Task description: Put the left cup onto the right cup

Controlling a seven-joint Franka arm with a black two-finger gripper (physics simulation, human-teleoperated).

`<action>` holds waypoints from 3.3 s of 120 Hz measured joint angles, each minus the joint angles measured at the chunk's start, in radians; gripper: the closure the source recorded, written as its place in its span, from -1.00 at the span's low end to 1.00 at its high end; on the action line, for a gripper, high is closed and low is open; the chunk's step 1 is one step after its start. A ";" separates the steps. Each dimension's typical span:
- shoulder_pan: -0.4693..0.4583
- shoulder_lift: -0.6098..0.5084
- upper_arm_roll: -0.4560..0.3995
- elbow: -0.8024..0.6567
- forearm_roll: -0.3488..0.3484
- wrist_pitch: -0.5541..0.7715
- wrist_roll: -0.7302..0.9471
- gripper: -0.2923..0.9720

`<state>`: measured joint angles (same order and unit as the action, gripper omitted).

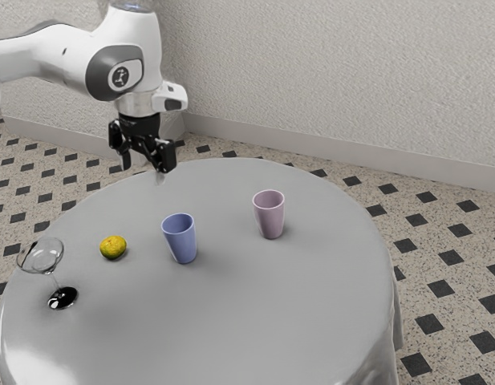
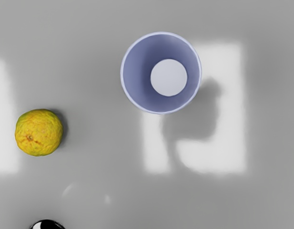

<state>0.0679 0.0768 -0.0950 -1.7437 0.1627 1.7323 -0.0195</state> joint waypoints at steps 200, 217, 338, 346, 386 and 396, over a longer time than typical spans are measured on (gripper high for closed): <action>0.034 0.284 -0.032 -0.118 -0.026 0.471 -0.106 -0.54; 0.036 0.300 -0.033 -0.103 -0.018 0.484 -0.104 -0.54; 0.052 0.355 -0.033 -0.094 -0.014 0.557 -0.104 0.67; 0.051 0.355 -0.040 -0.062 -0.010 0.550 -0.107 0.67; 0.050 0.356 -0.152 0.149 0.061 0.355 -0.154 0.69; 0.051 0.358 -0.172 0.177 0.072 0.317 -0.166 0.70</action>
<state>0.1184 0.4347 -0.2674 -1.5662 0.2345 2.0493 -0.1858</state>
